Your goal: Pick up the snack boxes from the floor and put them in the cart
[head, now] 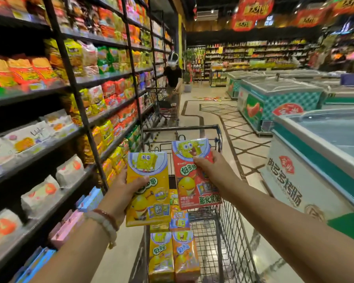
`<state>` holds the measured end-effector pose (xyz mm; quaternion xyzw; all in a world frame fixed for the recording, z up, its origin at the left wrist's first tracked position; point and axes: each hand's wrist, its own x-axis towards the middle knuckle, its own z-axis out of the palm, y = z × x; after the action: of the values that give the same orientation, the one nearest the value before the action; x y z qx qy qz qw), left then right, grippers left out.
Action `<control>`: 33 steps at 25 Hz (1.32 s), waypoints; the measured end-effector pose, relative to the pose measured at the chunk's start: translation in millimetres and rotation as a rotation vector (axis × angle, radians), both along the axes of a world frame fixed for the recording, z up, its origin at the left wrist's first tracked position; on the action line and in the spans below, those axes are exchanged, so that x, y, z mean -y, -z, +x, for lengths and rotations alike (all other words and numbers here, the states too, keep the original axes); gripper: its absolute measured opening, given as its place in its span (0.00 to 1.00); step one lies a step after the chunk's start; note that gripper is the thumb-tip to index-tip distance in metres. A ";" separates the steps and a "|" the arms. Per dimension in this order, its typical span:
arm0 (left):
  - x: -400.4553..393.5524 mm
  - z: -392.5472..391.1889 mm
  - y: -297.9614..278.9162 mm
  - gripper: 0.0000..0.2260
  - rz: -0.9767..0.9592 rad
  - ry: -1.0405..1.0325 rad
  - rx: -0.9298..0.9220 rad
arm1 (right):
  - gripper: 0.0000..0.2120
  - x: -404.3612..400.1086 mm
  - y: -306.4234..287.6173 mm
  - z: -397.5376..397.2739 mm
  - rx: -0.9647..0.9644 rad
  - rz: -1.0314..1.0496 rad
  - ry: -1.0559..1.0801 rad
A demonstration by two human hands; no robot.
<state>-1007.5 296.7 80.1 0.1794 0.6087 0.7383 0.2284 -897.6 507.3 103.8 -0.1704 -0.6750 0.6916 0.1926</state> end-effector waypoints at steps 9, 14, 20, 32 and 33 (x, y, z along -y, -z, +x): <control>-90.0 -92.6 79.7 0.18 -0.096 -0.100 0.091 | 0.17 -92.5 77.0 -111.7 0.096 -0.087 -0.062; -105.3 -129.6 156.6 0.29 -0.277 -0.127 0.181 | 0.15 -104.9 164.7 -152.6 0.238 -0.235 -0.025; -135.1 -139.9 236.8 0.21 -0.513 -0.301 0.206 | 0.15 -108.1 278.0 -171.8 0.440 -0.379 0.047; -161.7 -186.8 316.6 0.21 -1.038 -0.157 -0.228 | 0.23 -123.8 349.0 -219.1 0.638 -0.194 0.093; -161.3 -183.4 319.1 0.21 -1.090 -0.134 -0.335 | 0.36 -126.2 355.4 -218.5 0.688 -0.156 0.079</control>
<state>-1191.0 458.1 -239.0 0.1115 0.9393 0.2922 0.1410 -1116.1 633.5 -251.5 -0.4336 -0.6385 0.6350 -0.0328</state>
